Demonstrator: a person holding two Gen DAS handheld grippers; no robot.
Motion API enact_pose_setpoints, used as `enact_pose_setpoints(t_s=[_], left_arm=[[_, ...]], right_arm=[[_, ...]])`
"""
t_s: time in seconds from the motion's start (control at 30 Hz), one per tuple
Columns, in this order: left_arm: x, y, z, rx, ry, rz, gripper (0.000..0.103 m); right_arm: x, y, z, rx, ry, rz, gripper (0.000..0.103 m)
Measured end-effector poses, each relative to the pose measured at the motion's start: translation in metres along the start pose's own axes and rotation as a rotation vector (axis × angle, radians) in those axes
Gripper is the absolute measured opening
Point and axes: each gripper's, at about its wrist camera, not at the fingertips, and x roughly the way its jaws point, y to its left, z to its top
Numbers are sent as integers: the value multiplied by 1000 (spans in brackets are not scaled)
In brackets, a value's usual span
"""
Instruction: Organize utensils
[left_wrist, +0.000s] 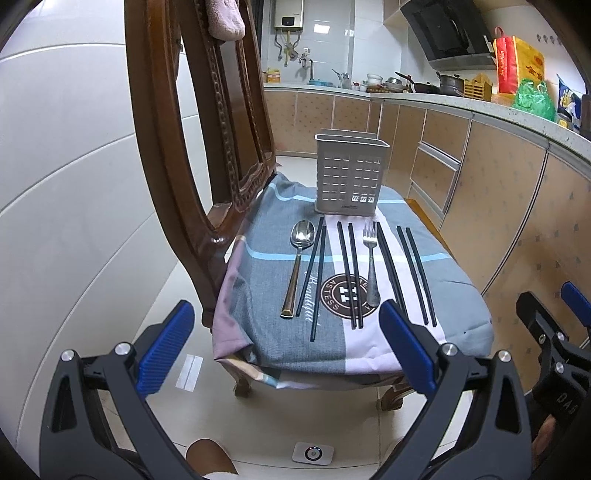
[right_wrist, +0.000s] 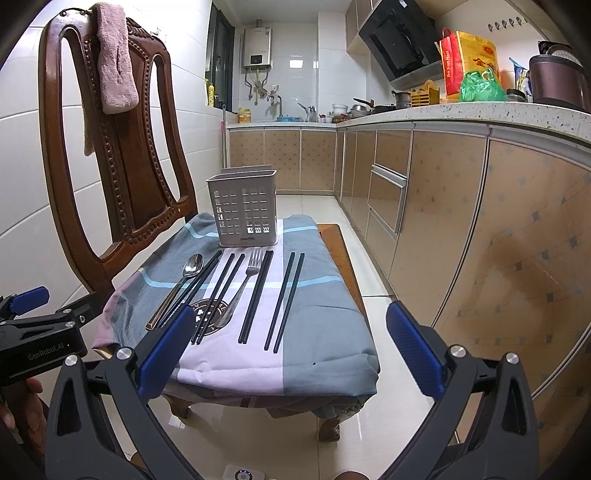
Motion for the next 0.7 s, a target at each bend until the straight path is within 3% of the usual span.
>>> enact_pose_setpoints(t_s=[0.43, 0.7], left_arm=[[0, 0, -1, 3, -18, 3, 99], [6, -14, -10, 104, -28, 26, 99]], right_arm=[[-1, 1, -2, 9, -16, 6, 101], [-2, -5, -1, 36, -4, 29, 101]])
